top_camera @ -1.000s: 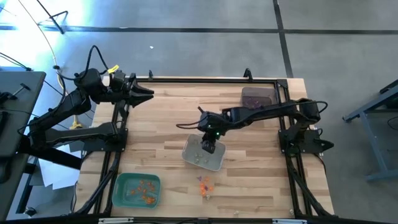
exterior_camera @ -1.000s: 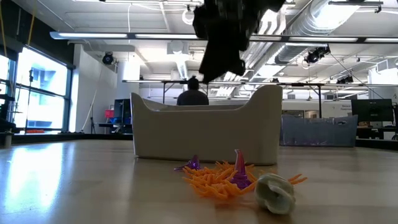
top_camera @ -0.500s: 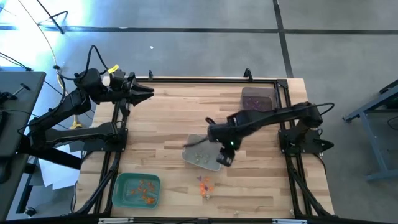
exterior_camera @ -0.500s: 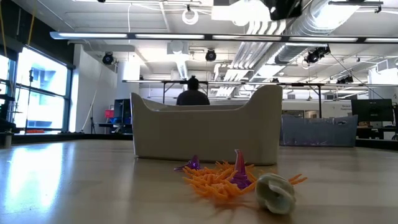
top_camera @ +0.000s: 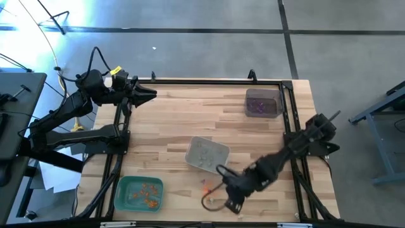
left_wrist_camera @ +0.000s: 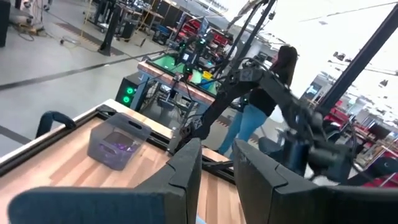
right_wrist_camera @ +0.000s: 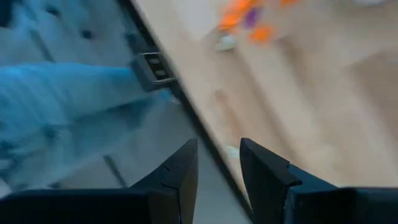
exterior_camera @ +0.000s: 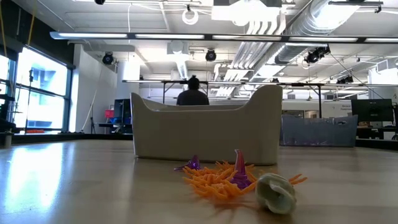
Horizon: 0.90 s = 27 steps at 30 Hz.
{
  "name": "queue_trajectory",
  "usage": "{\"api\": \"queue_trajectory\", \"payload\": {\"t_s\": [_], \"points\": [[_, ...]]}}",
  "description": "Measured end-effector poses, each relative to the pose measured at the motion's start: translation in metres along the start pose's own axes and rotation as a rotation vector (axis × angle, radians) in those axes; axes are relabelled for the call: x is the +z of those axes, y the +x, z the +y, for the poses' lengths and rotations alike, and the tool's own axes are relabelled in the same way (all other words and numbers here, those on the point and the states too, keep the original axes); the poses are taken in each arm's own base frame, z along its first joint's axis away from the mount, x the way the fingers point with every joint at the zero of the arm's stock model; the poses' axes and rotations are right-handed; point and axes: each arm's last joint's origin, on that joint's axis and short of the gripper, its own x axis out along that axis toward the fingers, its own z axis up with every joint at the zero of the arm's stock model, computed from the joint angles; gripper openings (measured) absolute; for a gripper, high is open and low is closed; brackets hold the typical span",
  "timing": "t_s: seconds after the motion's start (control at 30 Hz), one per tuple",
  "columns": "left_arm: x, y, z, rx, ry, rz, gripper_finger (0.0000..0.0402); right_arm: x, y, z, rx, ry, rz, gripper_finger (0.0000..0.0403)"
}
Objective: Sort Halloween decoration
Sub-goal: Put the white skull toy into the white bin
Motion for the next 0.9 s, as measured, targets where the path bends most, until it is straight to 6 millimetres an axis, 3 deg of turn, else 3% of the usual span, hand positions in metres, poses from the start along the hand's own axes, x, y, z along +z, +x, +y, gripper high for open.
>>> {"api": "queue_trajectory", "payload": {"t_s": [0.1,0.3,0.77,0.9], "points": [[0.0,0.0,0.0,0.002,-0.017,0.004,0.0076,-0.019,0.03,0.003,0.073,0.05,-0.035,0.0114],[-0.001,0.0,0.0,0.002,-0.038,0.006,0.0076,-0.046,0.073,-0.017,0.061,0.157,-0.061,0.0114],[-0.001,0.0,0.0,0.001,-0.106,0.009,0.0076,-0.058,0.099,-0.025,0.094,0.081,0.002,0.0114],[-0.001,0.0,0.0,0.0,-0.103,0.012,0.0076,-0.059,0.115,-0.026,0.094,0.089,0.068,0.0115]]}}
